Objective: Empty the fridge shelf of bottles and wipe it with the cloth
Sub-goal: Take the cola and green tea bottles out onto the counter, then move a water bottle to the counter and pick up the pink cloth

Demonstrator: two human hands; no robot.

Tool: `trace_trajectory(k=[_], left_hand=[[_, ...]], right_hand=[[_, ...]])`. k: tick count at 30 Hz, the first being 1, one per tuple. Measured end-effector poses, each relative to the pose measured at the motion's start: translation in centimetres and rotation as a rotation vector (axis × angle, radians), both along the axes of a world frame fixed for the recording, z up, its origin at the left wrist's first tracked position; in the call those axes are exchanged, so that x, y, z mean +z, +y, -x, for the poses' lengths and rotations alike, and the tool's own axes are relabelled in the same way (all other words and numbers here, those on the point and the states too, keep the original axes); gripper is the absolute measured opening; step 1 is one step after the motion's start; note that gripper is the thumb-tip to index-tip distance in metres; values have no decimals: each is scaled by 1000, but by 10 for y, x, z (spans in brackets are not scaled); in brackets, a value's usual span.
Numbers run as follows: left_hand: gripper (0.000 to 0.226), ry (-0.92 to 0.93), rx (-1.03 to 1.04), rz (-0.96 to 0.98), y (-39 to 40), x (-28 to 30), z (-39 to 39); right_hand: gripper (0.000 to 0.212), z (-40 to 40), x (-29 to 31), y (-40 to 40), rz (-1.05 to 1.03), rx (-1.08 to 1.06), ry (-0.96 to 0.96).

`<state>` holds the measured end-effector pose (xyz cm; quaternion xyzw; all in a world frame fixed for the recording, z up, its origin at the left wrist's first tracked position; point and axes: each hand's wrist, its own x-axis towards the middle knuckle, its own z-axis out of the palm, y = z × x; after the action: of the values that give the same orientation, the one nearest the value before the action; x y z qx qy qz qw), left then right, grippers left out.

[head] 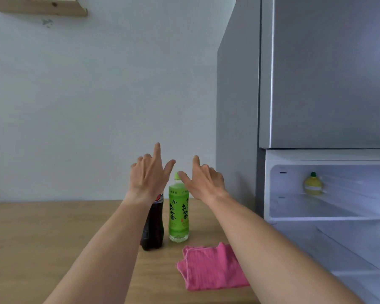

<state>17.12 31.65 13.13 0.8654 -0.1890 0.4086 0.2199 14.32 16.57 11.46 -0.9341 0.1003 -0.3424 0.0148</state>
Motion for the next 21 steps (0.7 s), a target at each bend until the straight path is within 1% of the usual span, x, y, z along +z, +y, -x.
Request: trace_trajectory(k=[5, 7, 9, 11, 13, 16, 19, 21], left_hand=[[64, 20, -140, 24, -30, -25, 44], [60, 13, -244, 30, -47, -42, 64], [54, -23, -377, 43, -66, -60, 87], [48, -53, -511, 68, -86, -75, 109], [44, -44, -634, 64, -109, -86, 130], [38, -27, -779, 38, -148, -100, 157], [34, 12, -840, 44, -188, -118, 175], [33, 91, -826, 30, -216, -132, 182]], right_hand=[[55, 66, -24, -28, 77, 14, -144], [49, 98, -41, -49, 105, 36, -184], [45, 130, -57, -73, 104, 54, -183], [43, 159, -72, -101, 93, 29, -171], [44, 188, -88, -130, 72, -63, -142], [54, 227, -108, -170, 2, -250, -99], [62, 254, -126, -203, -34, -381, -48], [66, 263, -137, -220, -61, -421, -42]])
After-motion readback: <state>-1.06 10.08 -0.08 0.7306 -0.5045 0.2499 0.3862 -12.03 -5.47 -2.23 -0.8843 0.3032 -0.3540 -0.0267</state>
